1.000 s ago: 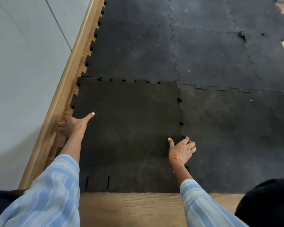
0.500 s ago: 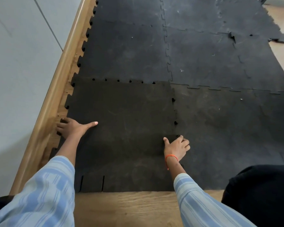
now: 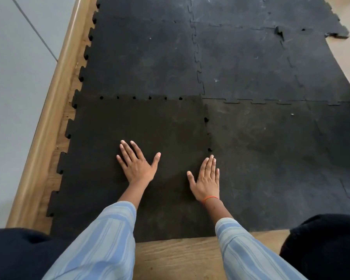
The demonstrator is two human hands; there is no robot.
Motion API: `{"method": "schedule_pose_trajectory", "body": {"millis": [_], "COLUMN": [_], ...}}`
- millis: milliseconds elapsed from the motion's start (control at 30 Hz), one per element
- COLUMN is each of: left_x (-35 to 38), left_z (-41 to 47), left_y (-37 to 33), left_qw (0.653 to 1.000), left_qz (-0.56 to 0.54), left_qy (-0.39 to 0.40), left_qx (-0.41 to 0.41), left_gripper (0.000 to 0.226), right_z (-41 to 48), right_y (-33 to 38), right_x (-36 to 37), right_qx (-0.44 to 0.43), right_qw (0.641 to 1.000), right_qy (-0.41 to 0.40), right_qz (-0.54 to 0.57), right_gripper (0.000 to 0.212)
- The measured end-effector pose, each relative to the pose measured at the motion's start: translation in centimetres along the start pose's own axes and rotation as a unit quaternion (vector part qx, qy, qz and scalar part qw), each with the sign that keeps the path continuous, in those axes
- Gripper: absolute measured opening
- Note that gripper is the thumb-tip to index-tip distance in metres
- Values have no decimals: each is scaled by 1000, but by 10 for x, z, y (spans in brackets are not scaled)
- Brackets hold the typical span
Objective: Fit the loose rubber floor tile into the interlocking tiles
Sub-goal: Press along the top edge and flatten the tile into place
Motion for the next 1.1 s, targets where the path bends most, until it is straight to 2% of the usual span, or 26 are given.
{"method": "schedule_pose_trajectory", "body": {"millis": [100,300,400,500,667,900,1000,1100], "left_x": [0,11,13,14,14,22,24,23], "left_z": [1,-7,-8,-9,-12,-8,-5,-7], "left_y": [0,-4,-4,-5,-6,-1,1,-2], "left_qw": [1000,993,994,994,994,991,991,991], "left_qz": [6,52,44,47,50,60,59,55], "left_qy": [-5,23,19,7,-6,-38,-50,-45], "left_qx": [3,103,102,101,97,111,113,111], "left_gripper": [102,83,81,81,81,82,82,82], "right_z": [-2,32,57,62,64,129,136,142], "right_y": [0,4,1,-2,5,15,17,17], "right_x": [1,-29,-42,-37,-34,-68,-66,-70], "right_qx": [-1,0,-40,-42,-32,-66,-56,-56], "right_qw": [1000,999,999,998,998,997,996,997], "right_qy": [1,-35,14,40,32,-12,-32,-6], "right_qz": [-5,18,-14,-31,-37,-43,-60,-58], "right_gripper": [84,83,82,89,95,88,96,104]}}
Point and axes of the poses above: each hand's wrist, its own z-axis towards the middle knuckle, its own x-axis out of the palm, y = z × x, the point moved 1 cm from there along z, towards the middle knuckle, and after that the axes turned 15 degrees about -z, right-handed, at the moved point
